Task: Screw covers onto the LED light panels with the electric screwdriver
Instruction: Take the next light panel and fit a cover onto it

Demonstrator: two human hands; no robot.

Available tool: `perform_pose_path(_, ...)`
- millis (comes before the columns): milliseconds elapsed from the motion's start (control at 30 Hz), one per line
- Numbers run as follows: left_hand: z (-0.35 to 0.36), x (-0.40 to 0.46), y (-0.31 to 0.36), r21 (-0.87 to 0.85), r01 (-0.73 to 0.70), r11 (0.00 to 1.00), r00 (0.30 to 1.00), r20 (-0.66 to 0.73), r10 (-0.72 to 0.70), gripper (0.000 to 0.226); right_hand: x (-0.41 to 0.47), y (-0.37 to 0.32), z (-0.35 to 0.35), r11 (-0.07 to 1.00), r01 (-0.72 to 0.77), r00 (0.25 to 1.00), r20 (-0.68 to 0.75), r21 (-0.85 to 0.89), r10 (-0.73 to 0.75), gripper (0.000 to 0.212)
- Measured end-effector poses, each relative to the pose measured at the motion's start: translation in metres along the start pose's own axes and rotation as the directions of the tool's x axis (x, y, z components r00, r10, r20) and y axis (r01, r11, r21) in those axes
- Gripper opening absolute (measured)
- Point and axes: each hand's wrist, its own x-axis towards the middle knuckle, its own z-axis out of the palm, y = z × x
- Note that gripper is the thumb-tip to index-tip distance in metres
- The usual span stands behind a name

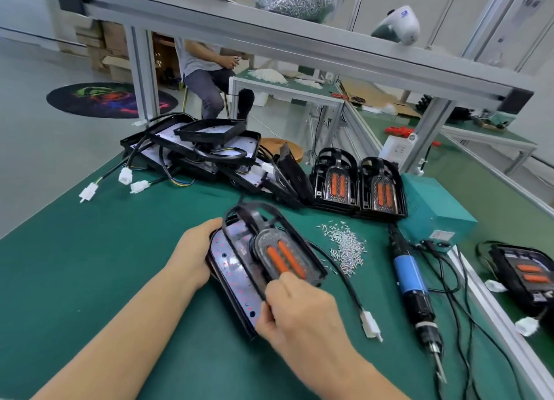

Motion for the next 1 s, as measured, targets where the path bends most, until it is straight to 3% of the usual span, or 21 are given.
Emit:
perform_pose_path(167,0.0,0.0,0.001,-0.034,-0.013,0.999,0.999,0.043,0.015,0.016,-0.001,-0.017,0.013,0.998,-0.005,0.984,0.178,-0.065,0.017,0.038)
perform_pose_path(267,-0.001,-0.003,0.002,-0.04,0.009,0.999,0.996,0.089,-0.005,0.02,0.001,-0.018,0.016,0.996,0.034,0.965,0.262,-0.087,-0.01,0.036)
perform_pose_path(367,-0.004,-0.005,0.003,-0.034,0.079,0.996,0.983,0.168,-0.072,0.043,0.003,-0.017,0.014,0.994,0.083,0.936,0.347,-0.071,-0.053,0.033)
perform_pose_path(500,-0.005,-0.006,0.002,0.016,0.048,0.999,0.99,0.133,-0.049,0.036,0.007,-0.008,0.009,0.996,0.082,0.916,0.398,-0.042,-0.058,0.031)
perform_pose_path(667,0.0,-0.005,0.001,0.071,-0.034,0.997,0.997,0.067,0.03,0.029,0.004,-0.003,0.0,0.998,0.016,0.872,0.49,-0.061,0.016,0.028)
perform_pose_path(767,0.001,-0.002,0.0,0.115,-0.049,0.992,0.997,0.064,0.042,0.024,0.004,0.008,-0.005,0.986,-0.115,0.829,0.558,0.118,0.03,0.035)
perform_pose_path(833,0.001,0.0,0.0,0.12,-0.049,0.992,0.997,0.069,0.041,0.025,0.004,0.019,-0.008,0.958,-0.216,0.866,0.489,0.187,0.1,0.035)
perform_pose_path(900,0.001,0.001,0.0,0.12,-0.038,0.992,0.997,0.074,0.029,0.026,0.003,0.034,-0.004,0.952,-0.27,0.906,0.372,0.147,0.2,0.031)
perform_pose_path(1000,0.004,0.001,-0.002,0.118,-0.05,0.992,0.996,0.083,0.04,0.026,-0.002,0.053,0.008,0.94,-0.342,0.839,0.451,0.0,0.306,0.053)
